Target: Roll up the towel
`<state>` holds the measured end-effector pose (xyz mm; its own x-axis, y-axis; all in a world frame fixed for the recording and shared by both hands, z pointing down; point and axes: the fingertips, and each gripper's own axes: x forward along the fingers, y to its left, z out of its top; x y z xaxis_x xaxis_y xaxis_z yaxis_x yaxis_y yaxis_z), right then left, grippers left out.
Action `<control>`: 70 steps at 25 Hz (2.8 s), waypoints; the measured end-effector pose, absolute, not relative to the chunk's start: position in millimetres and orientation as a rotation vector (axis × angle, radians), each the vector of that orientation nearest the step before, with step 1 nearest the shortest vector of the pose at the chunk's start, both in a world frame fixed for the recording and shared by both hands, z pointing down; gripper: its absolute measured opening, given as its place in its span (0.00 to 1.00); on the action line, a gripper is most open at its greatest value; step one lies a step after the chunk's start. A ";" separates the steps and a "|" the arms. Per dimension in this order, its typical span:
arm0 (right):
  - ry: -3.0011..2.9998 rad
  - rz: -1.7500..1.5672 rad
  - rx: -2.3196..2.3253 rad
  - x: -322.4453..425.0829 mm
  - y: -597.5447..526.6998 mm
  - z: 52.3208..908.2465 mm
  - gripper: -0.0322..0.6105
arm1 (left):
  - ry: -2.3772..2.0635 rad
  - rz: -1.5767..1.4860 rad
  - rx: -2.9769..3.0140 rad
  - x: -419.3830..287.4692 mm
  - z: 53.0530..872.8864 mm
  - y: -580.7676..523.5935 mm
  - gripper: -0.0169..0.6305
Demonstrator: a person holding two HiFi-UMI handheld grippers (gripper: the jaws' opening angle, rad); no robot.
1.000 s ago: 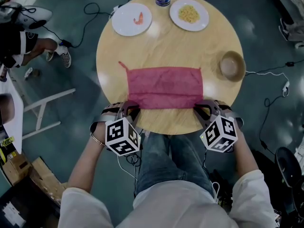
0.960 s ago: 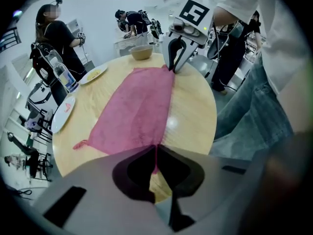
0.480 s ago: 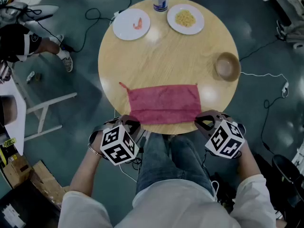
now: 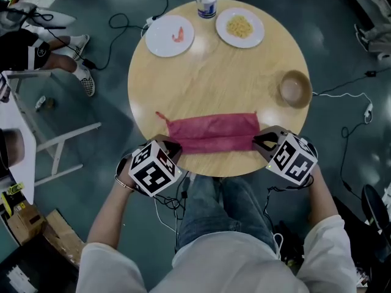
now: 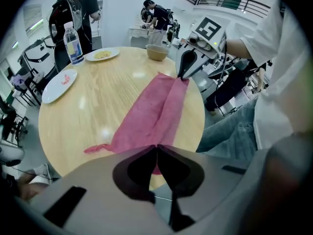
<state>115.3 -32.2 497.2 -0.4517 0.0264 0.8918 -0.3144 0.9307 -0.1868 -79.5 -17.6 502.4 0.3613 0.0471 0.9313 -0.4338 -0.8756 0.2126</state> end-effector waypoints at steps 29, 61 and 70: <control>-2.014 0.173 0.168 106.0 -11.0 479.7 0.23 | -0.406 1.582 2.414 -77.7 487.8 0.7 0.18; -1.996 0.358 0.154 106.7 -36.8 489.8 0.09 | -0.321 1.524 2.192 -81.2 499.3 -15.2 0.07; -1.968 0.384 0.198 106.4 -57.8 506.8 0.10 | -0.392 1.538 2.141 -84.8 516.0 -42.5 0.07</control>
<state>106.4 -57.8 506.8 -0.4159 0.0345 0.9087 -0.3096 0.9342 -0.1772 -84.8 -42.5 516.0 0.3303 0.0411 0.9430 -0.4879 -0.8478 0.2079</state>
